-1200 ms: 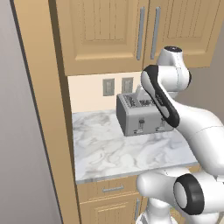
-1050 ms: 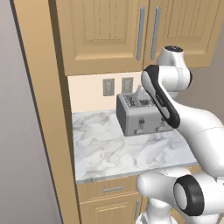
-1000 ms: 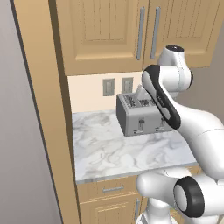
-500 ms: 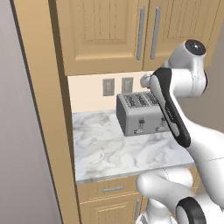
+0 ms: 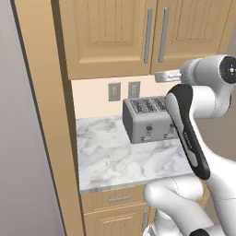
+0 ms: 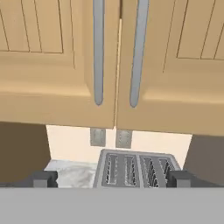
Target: Open the cabinet directly in front. Then move the liquor and the cup to the dining counter with the candle on it.
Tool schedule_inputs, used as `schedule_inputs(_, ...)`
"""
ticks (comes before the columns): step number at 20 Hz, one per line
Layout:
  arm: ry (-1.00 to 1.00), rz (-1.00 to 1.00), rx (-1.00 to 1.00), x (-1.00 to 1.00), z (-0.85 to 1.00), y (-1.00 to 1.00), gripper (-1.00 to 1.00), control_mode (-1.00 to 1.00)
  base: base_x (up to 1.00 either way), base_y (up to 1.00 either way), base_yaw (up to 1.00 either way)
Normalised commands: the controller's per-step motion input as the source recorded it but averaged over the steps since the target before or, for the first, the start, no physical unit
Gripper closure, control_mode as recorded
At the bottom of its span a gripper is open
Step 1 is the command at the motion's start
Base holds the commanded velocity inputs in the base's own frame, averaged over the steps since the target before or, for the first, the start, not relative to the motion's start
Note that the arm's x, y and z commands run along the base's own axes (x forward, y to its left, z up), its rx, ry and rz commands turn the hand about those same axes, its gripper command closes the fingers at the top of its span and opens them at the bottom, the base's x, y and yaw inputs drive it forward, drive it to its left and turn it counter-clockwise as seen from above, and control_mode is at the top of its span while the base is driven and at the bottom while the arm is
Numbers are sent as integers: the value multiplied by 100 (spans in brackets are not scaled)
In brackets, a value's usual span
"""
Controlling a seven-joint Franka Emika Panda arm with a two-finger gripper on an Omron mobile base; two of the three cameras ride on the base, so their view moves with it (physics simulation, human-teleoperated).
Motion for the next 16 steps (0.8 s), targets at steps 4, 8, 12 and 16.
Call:
schedule_inputs(4,-44,2,0,-39,14,-2,-100,-100,0,0,0)
schedule_inputs(8,-40,0,0,-34,8,0,-100,-100,0,0,0)
schedule_inputs(12,-32,0,0,-22,11,0,-100,-100,0,0,0)
schedule_inputs(16,0,0,0,0,0,0,-100,-100,0,0,0)
